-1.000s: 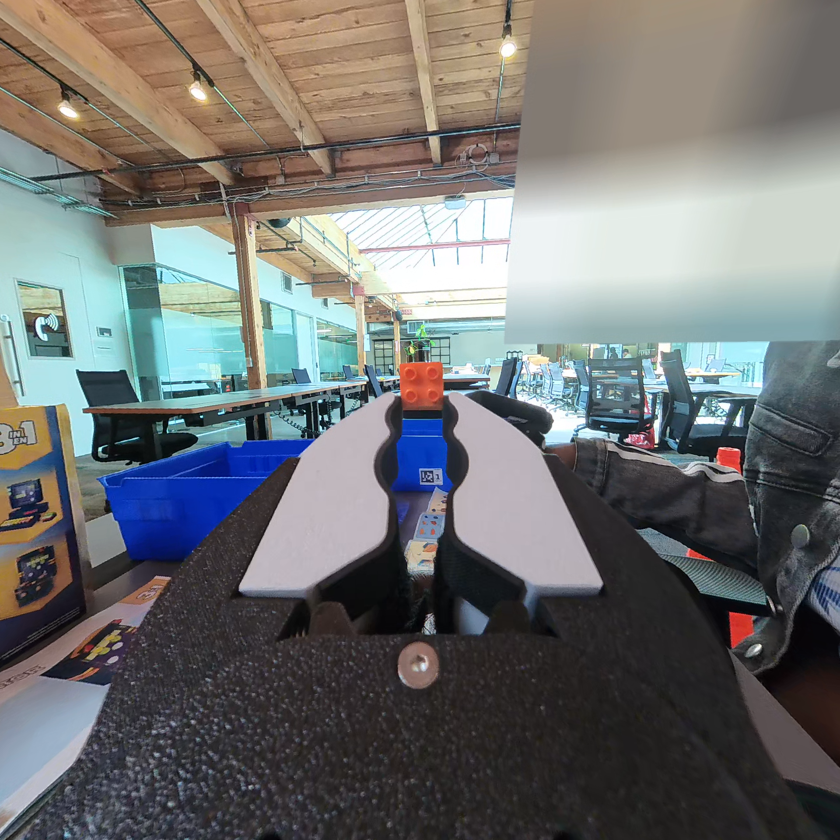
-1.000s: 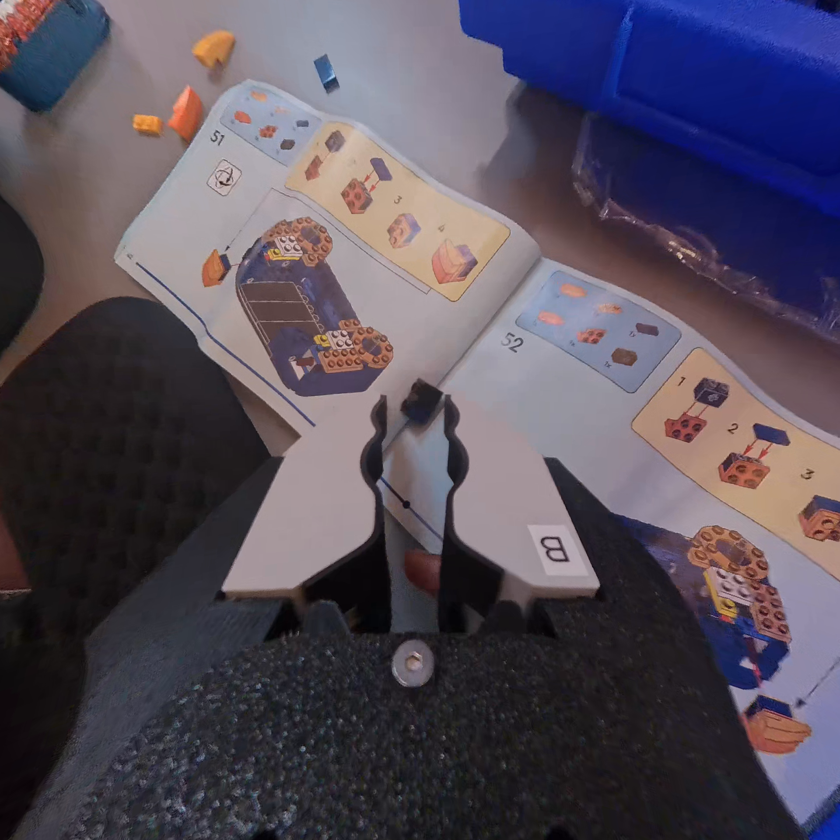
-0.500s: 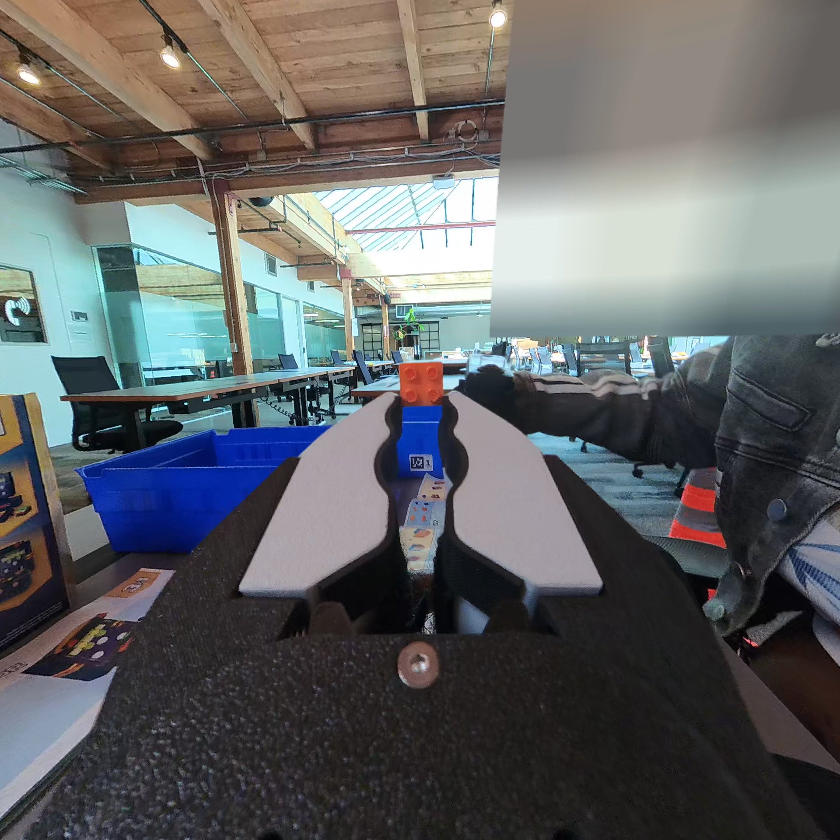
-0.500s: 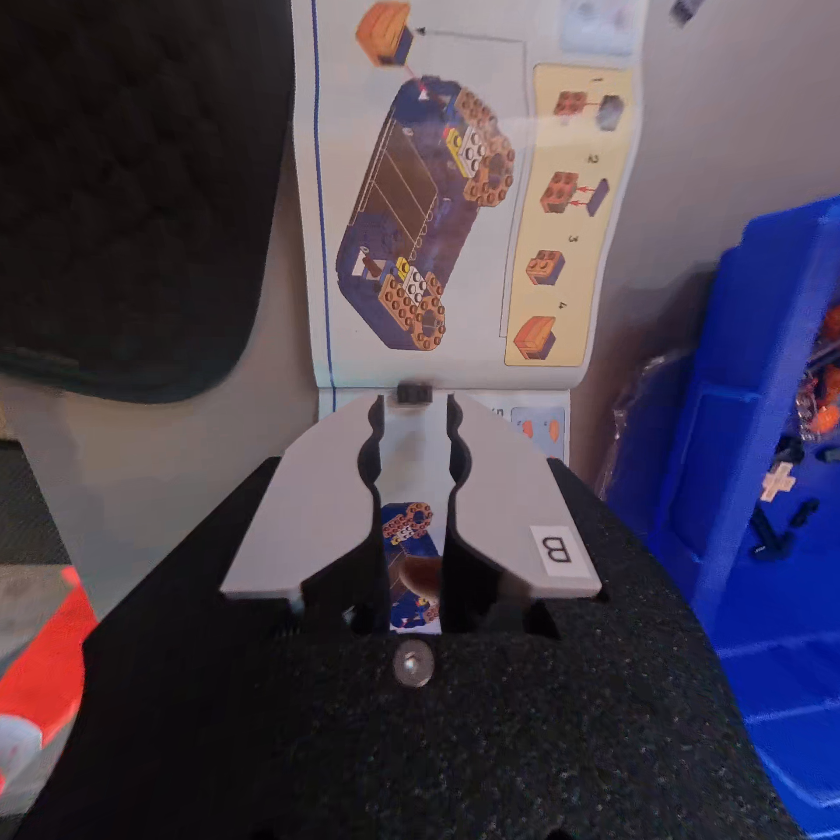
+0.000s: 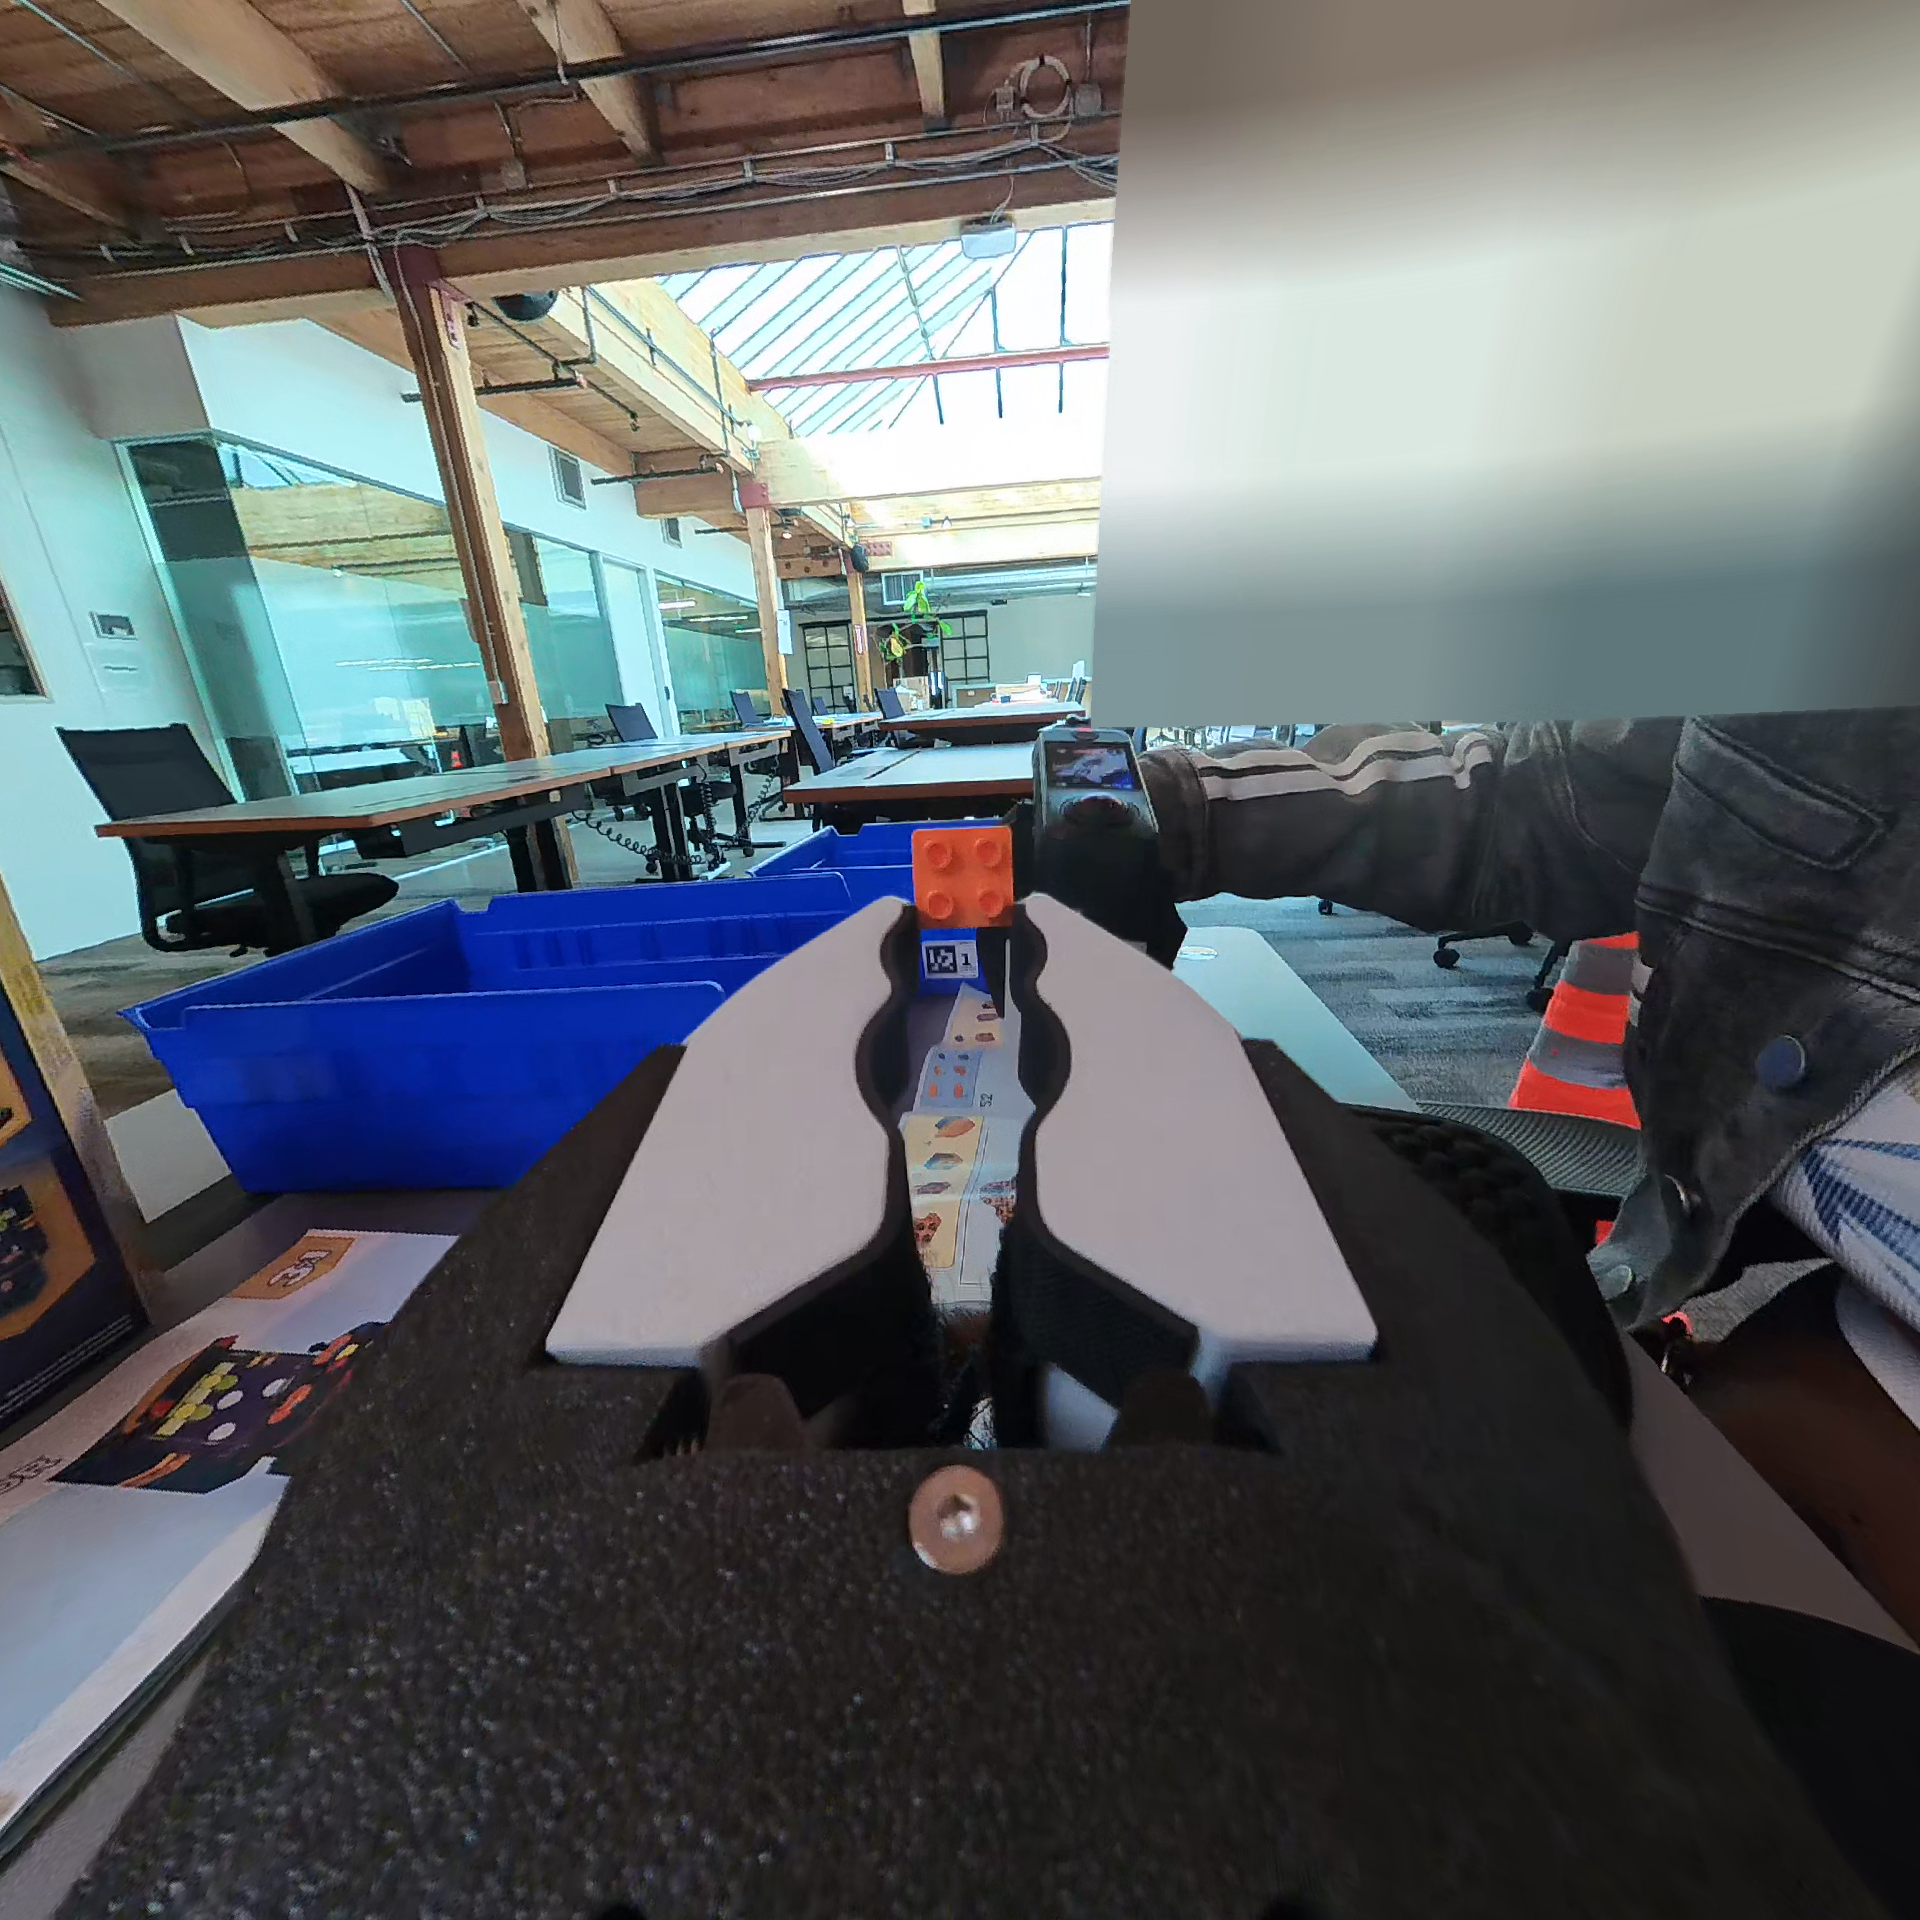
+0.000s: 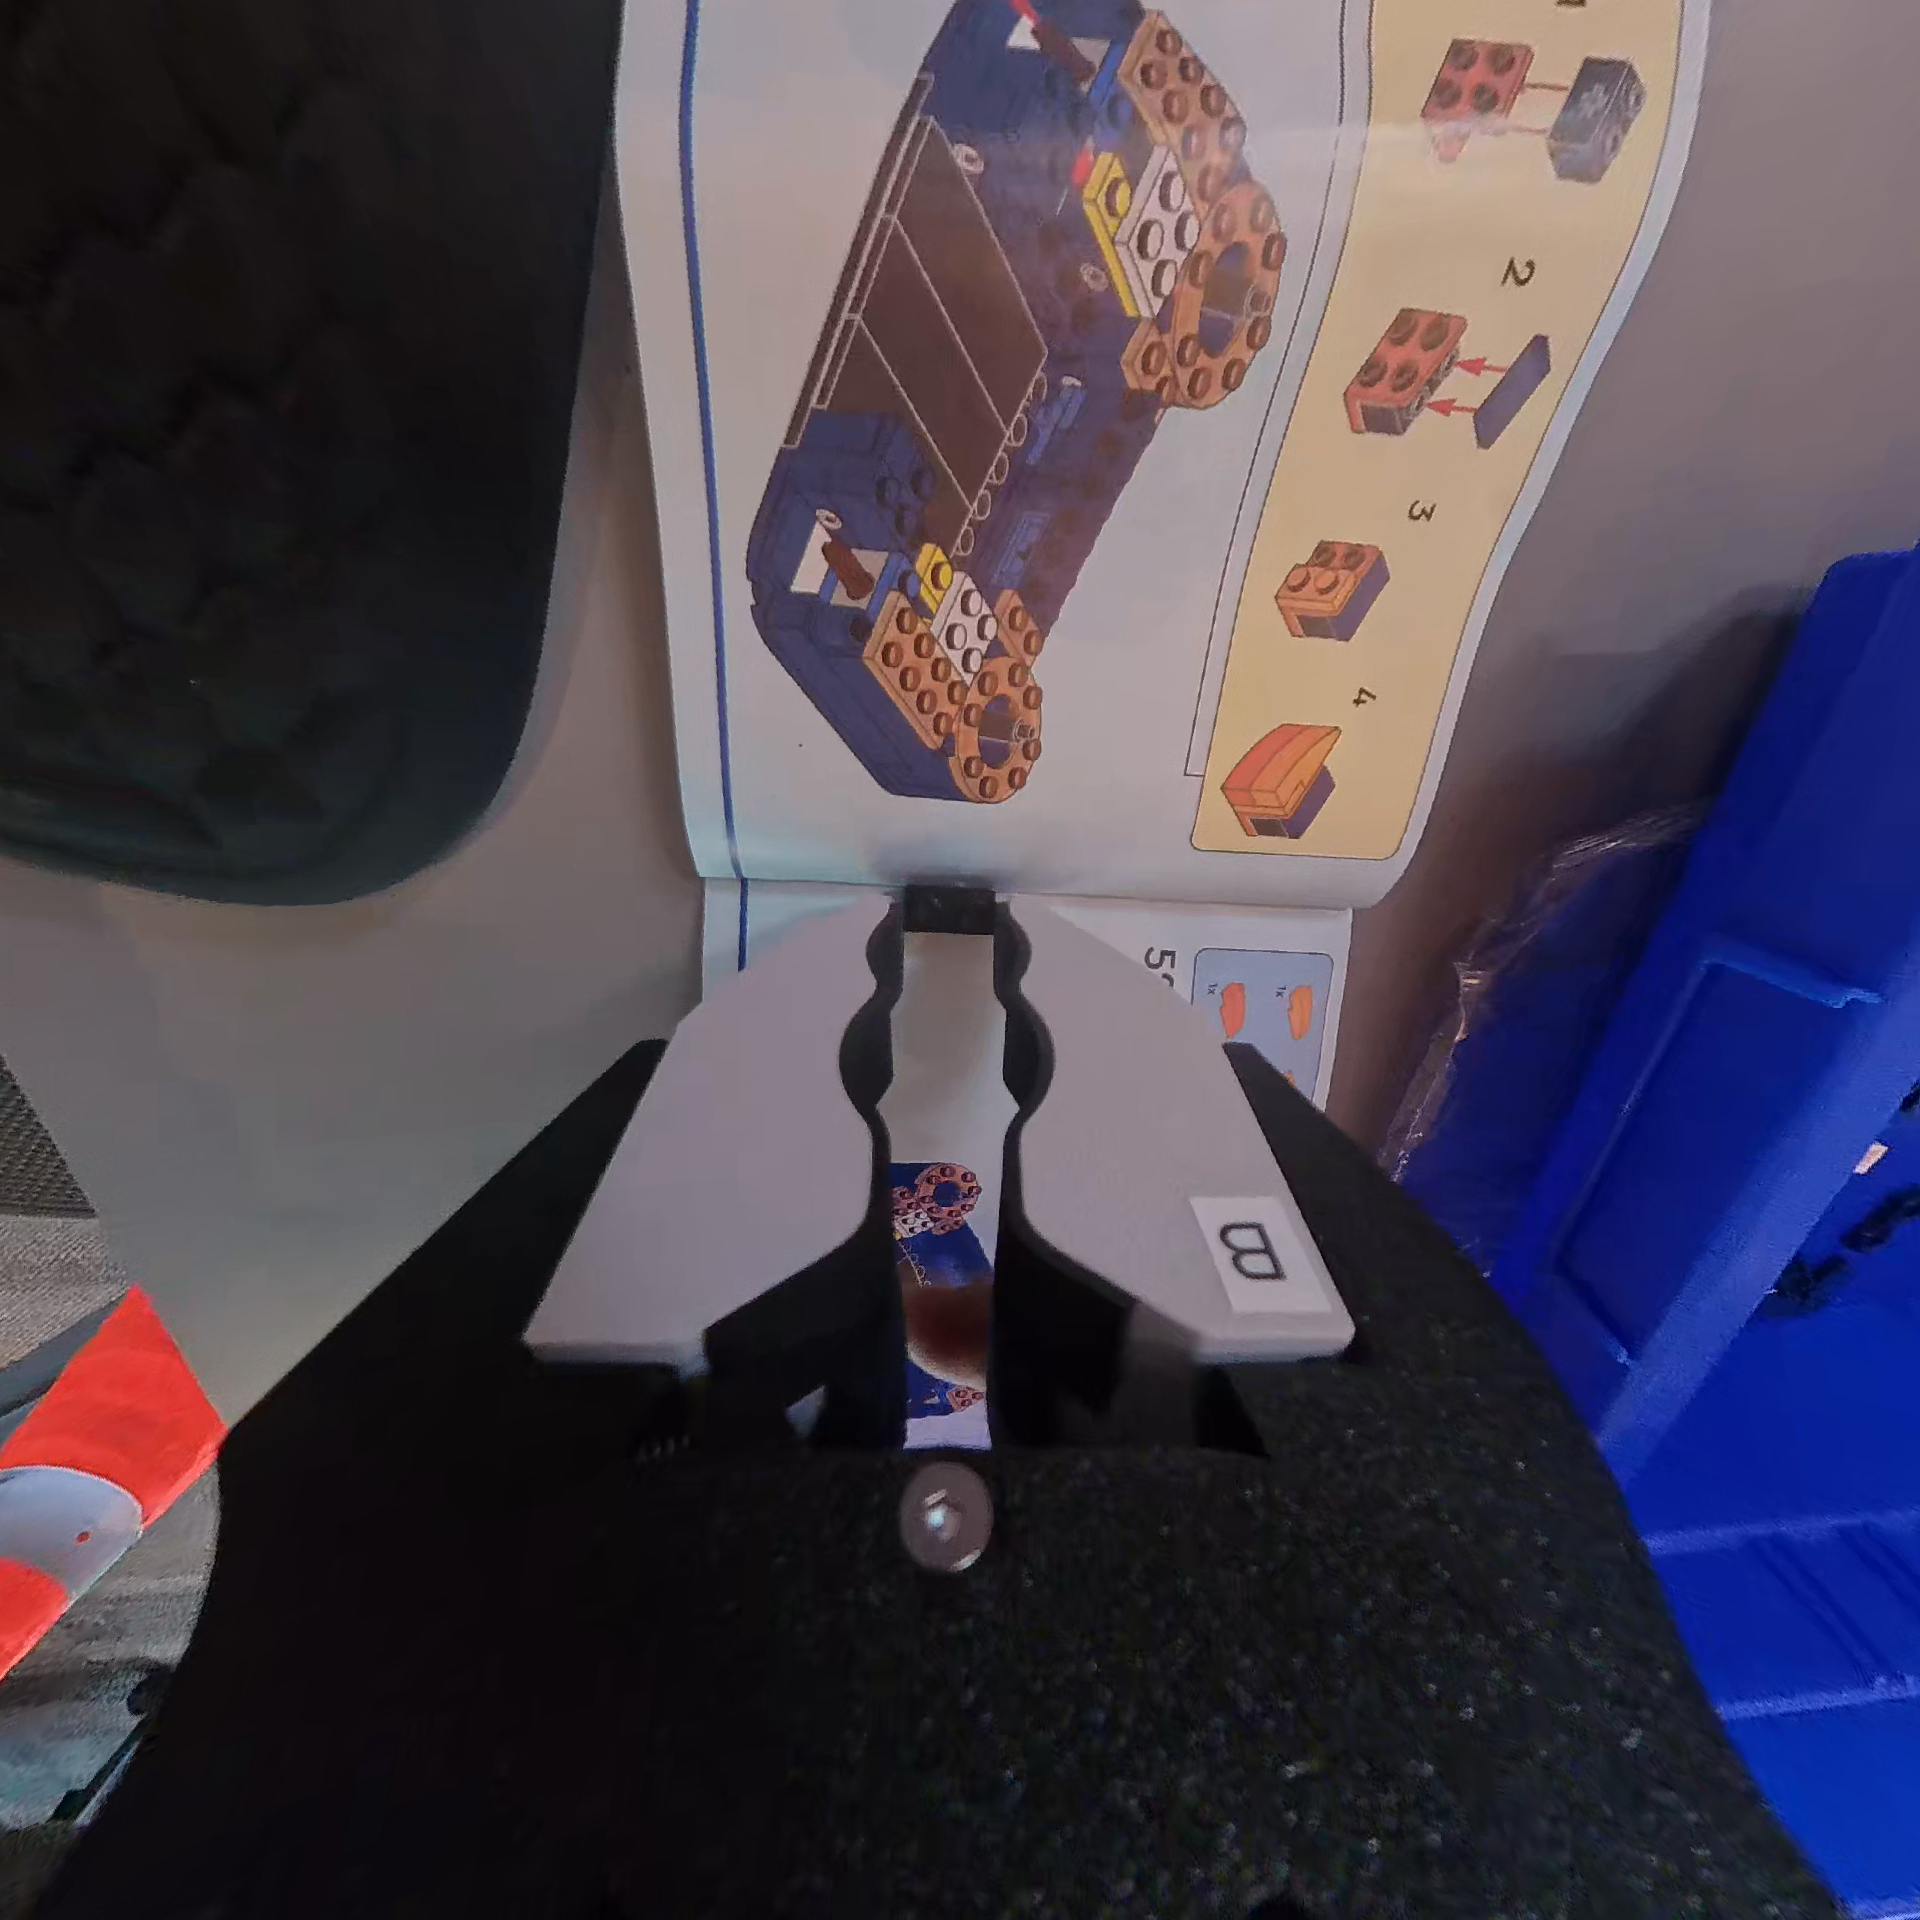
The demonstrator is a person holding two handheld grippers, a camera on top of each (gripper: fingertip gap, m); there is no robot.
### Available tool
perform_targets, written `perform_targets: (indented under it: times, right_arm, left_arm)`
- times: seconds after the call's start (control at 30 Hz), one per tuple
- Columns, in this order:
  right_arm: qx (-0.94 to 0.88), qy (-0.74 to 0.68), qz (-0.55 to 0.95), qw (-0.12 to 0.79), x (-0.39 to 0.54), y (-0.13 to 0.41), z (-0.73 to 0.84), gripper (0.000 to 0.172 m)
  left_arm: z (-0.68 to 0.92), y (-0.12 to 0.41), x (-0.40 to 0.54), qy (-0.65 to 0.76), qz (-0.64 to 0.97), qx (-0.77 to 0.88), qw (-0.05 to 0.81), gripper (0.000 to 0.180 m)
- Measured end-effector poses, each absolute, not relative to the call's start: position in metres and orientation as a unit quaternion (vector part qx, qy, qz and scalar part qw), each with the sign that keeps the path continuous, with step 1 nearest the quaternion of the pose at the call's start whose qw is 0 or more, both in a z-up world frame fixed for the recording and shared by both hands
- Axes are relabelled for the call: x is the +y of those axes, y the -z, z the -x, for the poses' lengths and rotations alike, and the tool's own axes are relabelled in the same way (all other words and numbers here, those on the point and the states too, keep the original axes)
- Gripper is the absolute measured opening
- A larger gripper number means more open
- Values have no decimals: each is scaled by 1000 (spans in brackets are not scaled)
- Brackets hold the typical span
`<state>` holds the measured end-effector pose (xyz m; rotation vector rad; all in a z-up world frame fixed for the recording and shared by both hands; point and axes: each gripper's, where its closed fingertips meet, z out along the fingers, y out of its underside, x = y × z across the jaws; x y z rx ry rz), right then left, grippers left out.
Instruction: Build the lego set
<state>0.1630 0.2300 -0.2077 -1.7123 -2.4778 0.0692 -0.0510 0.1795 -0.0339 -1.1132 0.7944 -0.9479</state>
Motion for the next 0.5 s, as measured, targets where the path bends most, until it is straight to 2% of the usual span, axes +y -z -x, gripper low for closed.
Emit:
perform_targets:
  times: [0.13, 0.3, 0.37, 0.5]
  right_arm:
    - [-800, -86, 576, 145, 230, 185, -145, 16]
    - [-693, -361, 507, 365, 190, 76, -62, 16]
    - [-668, -422, 485, 375, 172, 52, -40, 16]
    - [-661, -430, 496, 364, 157, 45, -5, 16]
  left_arm:
    - [46, 38, 177, 420, 495, 368, 666, 16]
    - [37, 40, 168, 434, 479, 392, 655, 16]
    - [32, 45, 165, 427, 481, 412, 645, 16]
    - [21, 56, 159, 412, 502, 450, 613, 16]
